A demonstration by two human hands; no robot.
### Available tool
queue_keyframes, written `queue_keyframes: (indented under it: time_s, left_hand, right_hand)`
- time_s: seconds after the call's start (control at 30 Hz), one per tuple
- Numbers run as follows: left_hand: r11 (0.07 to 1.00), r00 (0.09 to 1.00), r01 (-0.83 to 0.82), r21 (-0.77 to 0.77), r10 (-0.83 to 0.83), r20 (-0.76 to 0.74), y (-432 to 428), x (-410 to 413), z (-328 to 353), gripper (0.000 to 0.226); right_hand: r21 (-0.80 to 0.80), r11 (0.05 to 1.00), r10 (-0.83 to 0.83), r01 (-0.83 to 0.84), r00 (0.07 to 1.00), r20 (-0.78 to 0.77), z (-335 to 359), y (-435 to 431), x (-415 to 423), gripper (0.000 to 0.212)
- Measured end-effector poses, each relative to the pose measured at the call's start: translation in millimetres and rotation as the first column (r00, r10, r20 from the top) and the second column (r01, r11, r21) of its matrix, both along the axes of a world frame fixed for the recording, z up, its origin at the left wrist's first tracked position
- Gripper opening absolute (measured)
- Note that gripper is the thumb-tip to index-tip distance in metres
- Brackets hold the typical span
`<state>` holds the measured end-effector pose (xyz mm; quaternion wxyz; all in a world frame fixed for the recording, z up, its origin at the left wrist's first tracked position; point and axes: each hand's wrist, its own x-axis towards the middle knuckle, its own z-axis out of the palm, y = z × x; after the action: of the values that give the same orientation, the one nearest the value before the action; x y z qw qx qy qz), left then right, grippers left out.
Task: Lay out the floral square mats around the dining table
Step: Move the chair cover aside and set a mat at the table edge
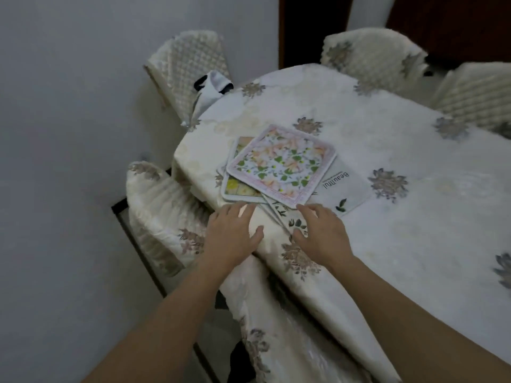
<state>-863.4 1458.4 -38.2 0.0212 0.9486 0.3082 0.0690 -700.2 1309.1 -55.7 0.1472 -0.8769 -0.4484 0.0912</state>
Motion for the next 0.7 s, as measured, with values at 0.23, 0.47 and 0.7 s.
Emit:
queue_keyframes:
  time_s: [0.23, 0.47, 0.7]
  left_hand:
    - [0.970, 0.984, 0.175, -0.168, -0.171, 0.040, 74.5, 58.5, -40.4, 0.058]
    - [0.942, 0.948, 0.314, -0.123, -0.318, -0.013, 159.3, 104.5, -57.1, 0.053]
    - [0.943, 0.970, 0.231, -0.239, -0.242, -0.017, 222.8, 157.1, -77.5, 0.052]
  right_hand:
    - [-0.085, 0.958, -0.276, 0.274, 0.961, -0.014, -16.3, 21.7, 18.7, 0.055]
    - [-0.061, 0.869, -0.493, 0.492, 0.848, -0.193, -21.3, 67.2, 31.9, 0.053]
    - [-0.076, 0.786, -0.601, 0.614, 0.729, -0.328, -32.2, 98.2, 67.6, 0.058]
